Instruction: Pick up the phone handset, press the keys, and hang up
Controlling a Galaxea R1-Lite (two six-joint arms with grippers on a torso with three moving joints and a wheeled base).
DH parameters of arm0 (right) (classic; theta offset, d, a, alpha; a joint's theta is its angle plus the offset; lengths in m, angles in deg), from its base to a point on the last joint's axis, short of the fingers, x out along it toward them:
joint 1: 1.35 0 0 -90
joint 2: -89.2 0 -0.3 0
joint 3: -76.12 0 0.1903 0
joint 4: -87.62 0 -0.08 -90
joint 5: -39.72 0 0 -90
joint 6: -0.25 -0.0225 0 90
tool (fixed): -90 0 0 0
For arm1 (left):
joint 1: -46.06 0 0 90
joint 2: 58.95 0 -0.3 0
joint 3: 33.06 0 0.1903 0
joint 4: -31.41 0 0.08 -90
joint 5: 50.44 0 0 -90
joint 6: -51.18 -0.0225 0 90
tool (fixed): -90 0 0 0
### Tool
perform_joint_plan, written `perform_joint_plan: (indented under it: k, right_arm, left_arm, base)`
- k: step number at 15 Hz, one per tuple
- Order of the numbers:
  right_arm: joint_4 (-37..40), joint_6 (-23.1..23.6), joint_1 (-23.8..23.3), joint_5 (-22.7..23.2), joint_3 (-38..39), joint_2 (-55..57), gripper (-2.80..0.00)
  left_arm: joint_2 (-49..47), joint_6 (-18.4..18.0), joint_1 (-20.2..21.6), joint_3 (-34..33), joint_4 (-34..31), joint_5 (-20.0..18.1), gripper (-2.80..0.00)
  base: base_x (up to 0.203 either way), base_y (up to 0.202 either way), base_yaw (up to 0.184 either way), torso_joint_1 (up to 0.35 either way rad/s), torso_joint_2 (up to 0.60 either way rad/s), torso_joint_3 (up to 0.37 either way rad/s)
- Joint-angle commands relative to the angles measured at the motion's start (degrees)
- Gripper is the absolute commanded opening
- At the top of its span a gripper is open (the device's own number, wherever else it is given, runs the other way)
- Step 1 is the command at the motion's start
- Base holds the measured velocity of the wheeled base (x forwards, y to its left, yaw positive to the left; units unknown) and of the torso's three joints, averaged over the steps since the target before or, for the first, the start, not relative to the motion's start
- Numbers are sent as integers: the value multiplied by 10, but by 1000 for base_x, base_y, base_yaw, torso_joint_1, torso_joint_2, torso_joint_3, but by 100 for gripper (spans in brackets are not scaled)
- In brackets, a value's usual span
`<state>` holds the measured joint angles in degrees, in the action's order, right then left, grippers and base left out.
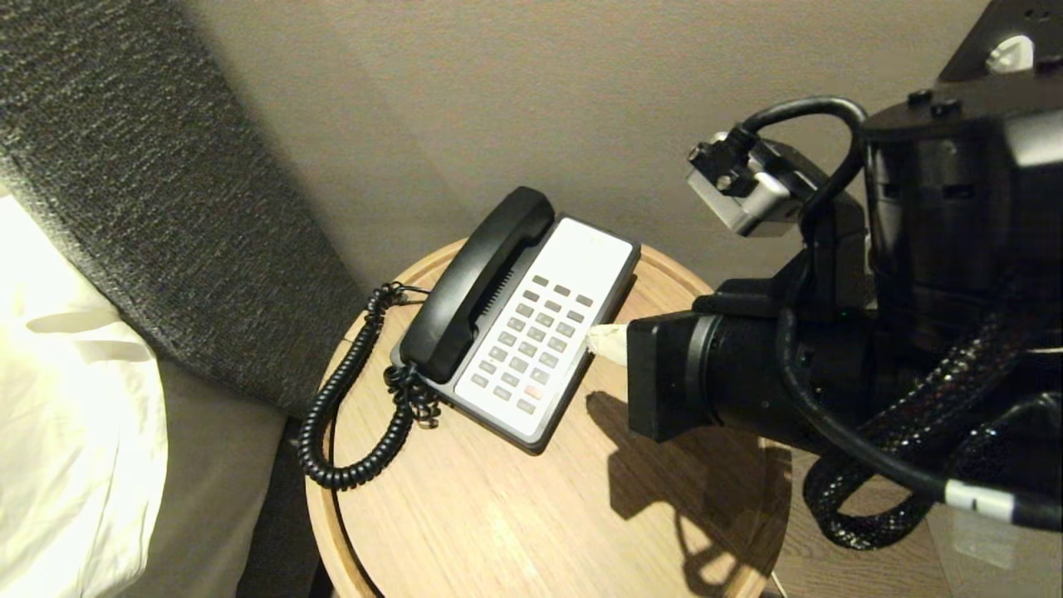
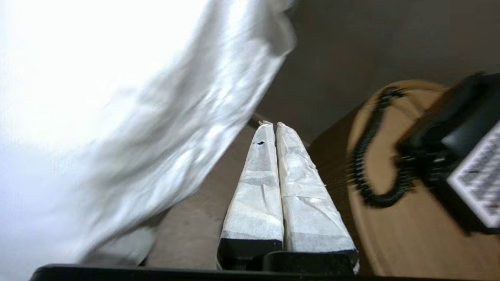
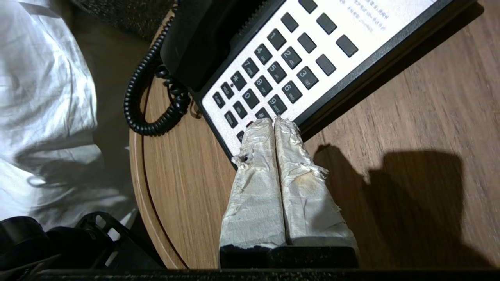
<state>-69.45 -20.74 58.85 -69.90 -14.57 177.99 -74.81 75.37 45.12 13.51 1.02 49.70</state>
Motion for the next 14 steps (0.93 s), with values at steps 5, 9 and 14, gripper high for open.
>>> perform_joint_plan:
  k: [5,9,14]
  right_arm:
    - [-13,0,0,1,15,-18,-280]
    - [-14,1,0,3,26,-30,-280]
    - [-14,2,0,1,51,-52,-280]
  left_arm:
    - [158,-151,11,-151,-9,-62,-280]
    - [158,-188,10,-252,153,-94,-280]
    - [158,-253,10,-255,116,-97,-280]
  base:
    - [0,0,0,0,0,0]
    - [0,0,0,0,0,0]
    - [0,0,0,0,0,0]
